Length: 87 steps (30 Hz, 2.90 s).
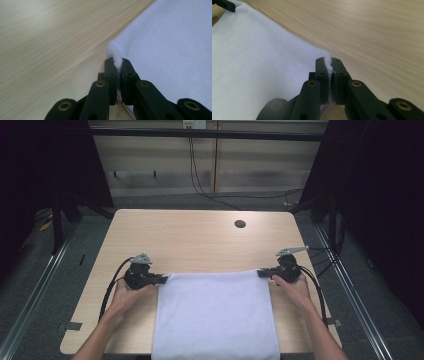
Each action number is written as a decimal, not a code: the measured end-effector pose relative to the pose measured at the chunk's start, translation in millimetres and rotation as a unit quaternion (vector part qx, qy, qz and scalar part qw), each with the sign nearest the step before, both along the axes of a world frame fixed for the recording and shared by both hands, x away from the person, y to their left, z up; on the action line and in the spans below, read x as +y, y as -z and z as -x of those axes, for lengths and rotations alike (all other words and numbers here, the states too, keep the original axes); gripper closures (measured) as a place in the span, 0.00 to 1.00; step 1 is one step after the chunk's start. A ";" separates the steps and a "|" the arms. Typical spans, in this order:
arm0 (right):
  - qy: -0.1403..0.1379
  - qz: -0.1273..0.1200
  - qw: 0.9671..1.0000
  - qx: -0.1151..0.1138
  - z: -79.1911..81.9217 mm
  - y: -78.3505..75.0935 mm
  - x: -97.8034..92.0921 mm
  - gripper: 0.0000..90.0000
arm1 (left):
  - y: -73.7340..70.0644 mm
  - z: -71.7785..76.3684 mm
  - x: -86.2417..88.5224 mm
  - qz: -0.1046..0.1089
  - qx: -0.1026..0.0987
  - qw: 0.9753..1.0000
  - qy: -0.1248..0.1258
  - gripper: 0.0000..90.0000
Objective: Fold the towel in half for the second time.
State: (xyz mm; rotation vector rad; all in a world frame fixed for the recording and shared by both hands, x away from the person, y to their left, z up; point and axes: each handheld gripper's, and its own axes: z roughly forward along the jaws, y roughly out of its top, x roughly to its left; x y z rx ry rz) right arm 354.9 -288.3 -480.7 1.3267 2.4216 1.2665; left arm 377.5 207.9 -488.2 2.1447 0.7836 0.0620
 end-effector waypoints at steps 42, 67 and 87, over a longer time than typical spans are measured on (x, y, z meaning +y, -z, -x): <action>0.008 -0.055 0.991 -0.120 -18.7 -112.0 -7.8 0.96 | -116.3 -0.3 21.8 0.087 -0.101 0.991 -0.029 0.96; -0.044 -0.023 0.998 -0.049 108.1 -31.6 -5.2 0.85 | -30.5 98.7 32.4 0.065 -0.011 0.998 0.024 0.93; -0.027 -0.041 0.998 -0.048 147.9 -20.0 -14.7 0.57 | -26.4 125.2 40.3 0.085 -0.011 0.996 0.007 0.60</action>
